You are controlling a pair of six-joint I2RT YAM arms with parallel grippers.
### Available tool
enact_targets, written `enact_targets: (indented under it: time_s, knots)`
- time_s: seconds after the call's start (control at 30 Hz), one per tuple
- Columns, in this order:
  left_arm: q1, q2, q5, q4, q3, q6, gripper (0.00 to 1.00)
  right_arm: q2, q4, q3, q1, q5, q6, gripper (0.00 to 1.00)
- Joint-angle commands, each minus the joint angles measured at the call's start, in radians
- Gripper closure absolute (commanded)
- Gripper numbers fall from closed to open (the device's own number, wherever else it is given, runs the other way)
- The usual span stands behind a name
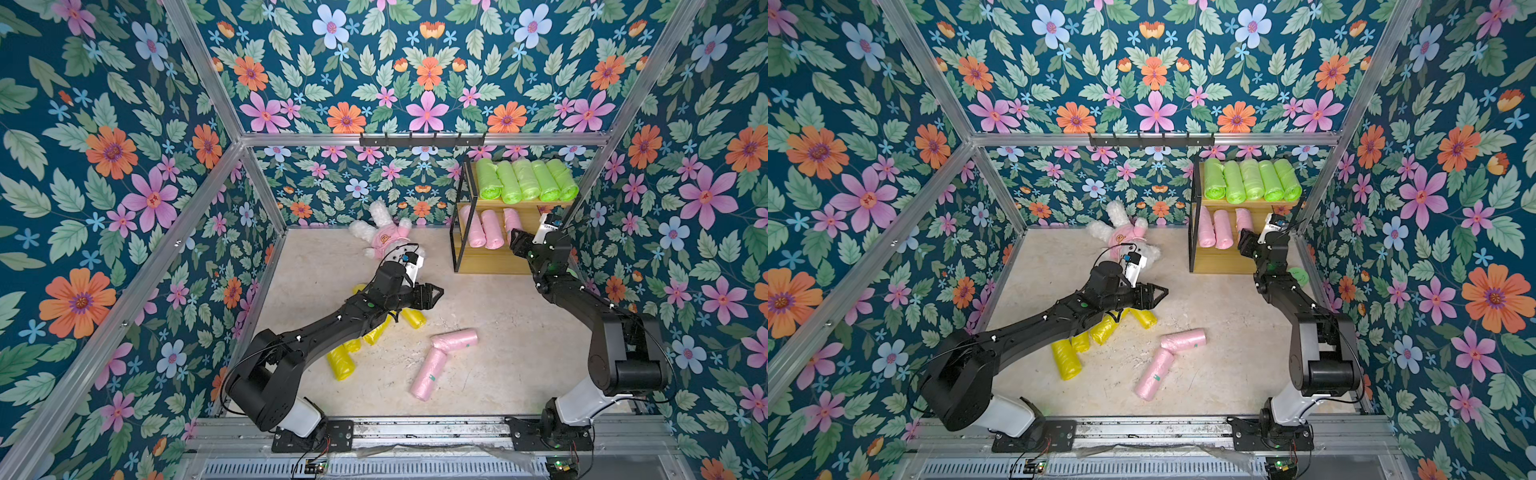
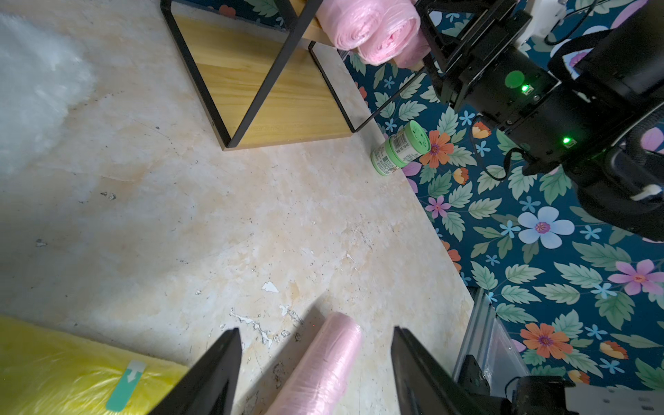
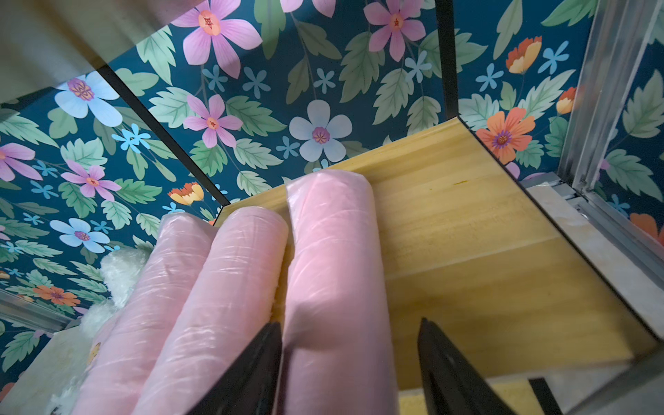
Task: Sort the rolls of trash bags by color and place them on the shelf
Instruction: Place the roll of trash bags on the shelf.
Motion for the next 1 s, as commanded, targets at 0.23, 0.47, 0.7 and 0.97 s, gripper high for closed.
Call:
enact_targets:
  time_s: [0.23, 0.47, 0.7, 0.97]
  knots:
    - [0.0, 0.006, 0.005, 0.001, 0.015, 0.011, 0.29, 0.015, 0.094, -0.002, 0.0, -0.07, -0.025, 0.48]
    - [0.0, 0.012, 0.009, 0.001, 0.02, 0.01, 0.29, 0.054, 0.105, 0.006, 0.0, -0.116, -0.028, 0.53]
    - [0.0, 0.019, 0.017, -0.003, 0.03, 0.011, 0.29, 0.054, 0.107, 0.003, 0.0, -0.128, -0.03, 0.52]
    - [0.0, 0.024, 0.021, -0.005, 0.037, 0.012, 0.29, -0.017, 0.125, -0.037, 0.001, -0.096, 0.011, 0.39]
